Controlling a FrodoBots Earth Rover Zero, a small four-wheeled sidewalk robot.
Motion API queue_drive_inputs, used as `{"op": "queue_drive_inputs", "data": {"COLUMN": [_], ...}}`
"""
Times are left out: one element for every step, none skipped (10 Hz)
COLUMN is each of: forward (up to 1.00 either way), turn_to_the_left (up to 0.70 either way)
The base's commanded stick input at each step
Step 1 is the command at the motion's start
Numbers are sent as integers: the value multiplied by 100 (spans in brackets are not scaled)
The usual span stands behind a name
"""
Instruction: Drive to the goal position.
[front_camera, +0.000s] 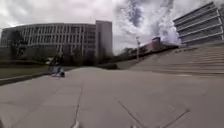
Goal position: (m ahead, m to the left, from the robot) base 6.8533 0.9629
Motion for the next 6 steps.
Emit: {"op": "queue_drive_inputs", "data": {"forward": [100,100,100,100,100,100], "turn_to_the_left": [0,0,0,0,0,0]}}
